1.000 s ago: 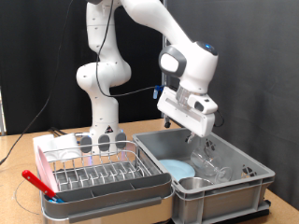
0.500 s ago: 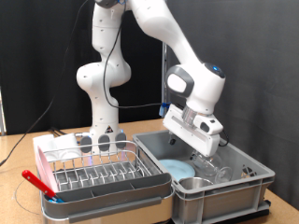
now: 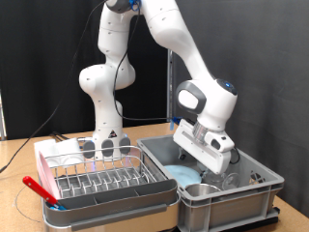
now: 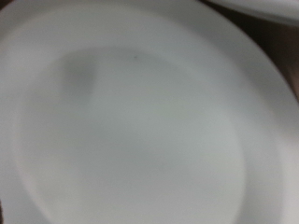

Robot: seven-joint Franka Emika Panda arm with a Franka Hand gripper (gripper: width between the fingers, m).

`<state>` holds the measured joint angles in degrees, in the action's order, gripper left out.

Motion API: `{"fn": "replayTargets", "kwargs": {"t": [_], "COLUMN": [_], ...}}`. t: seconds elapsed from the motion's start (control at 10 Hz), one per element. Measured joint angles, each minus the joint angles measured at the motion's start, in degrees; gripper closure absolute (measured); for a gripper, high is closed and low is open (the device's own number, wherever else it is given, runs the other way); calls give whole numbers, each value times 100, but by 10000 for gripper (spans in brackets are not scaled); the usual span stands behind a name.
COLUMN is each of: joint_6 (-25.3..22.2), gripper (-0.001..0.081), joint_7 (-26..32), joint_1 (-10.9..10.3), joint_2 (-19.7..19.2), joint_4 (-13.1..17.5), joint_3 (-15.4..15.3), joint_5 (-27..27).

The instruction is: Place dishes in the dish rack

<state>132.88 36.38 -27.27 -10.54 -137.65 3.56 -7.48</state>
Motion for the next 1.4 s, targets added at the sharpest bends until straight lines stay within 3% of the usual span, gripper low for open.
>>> {"fn": "replayTargets", "kwargs": {"t": [0.4,1.4], "joint_6": [154,290], "gripper": [0,0], "joint_7": [-91,-73], "joint_1": [37,147], "joint_2": [-308,-590], "joint_4": [127,246], "joint_3": [37,51], "joint_5": [15,61]}}
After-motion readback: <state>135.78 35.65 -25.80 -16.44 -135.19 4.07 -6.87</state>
